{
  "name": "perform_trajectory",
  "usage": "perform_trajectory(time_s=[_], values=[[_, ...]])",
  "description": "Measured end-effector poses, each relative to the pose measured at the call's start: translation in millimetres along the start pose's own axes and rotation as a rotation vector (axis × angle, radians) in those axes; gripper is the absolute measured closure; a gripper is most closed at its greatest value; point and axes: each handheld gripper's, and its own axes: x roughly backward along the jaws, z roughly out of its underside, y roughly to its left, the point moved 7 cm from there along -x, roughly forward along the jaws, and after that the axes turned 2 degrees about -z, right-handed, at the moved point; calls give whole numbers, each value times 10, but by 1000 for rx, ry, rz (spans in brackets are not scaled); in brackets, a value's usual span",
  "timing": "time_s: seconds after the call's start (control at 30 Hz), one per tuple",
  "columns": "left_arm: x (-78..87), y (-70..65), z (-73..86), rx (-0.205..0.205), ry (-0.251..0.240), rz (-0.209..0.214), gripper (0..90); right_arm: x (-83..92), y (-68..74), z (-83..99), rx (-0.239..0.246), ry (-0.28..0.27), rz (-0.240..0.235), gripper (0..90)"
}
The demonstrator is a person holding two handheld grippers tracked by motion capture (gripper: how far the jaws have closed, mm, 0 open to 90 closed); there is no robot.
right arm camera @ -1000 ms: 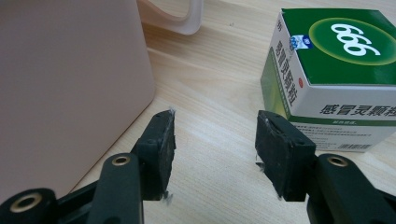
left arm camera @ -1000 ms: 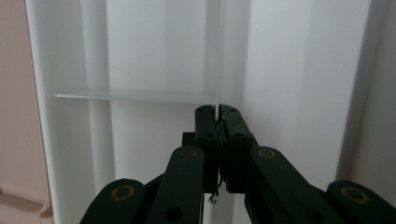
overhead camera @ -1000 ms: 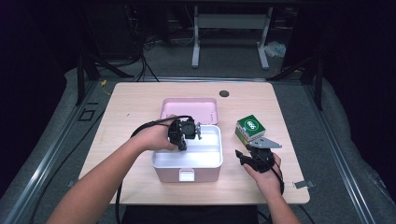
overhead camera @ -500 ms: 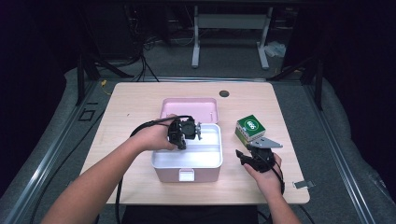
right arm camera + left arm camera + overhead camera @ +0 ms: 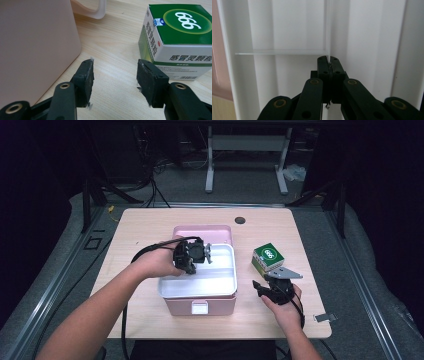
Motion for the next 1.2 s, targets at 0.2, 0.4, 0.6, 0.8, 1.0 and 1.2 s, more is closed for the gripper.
perform_trajectory(time_s=[0.2, 0.4, 0.6, 0.8, 1.0, 1.2], values=[[108, 85, 220, 44, 11, -16, 890, 1, -6, -1, 1, -2, 2, 471], [164, 157, 621, 123, 21, -11, 890, 2, -6, 0, -3, 0, 3, 471], [170, 237, 1141, 245, 41, -19, 890, 0, -10, 0, -3, -2, 4, 471], [169, 276, 1580, 361, 47, -20, 890, -4, -9, 0, -4, 0, 7, 471], [142, 289, 1983, 489, 39, -17, 890, -11, -2, 2, -6, 3, 7, 471], [33, 278, 2246, 638, 20, -9, 890, -14, -3, 4, -6, 3, 9, 471]])
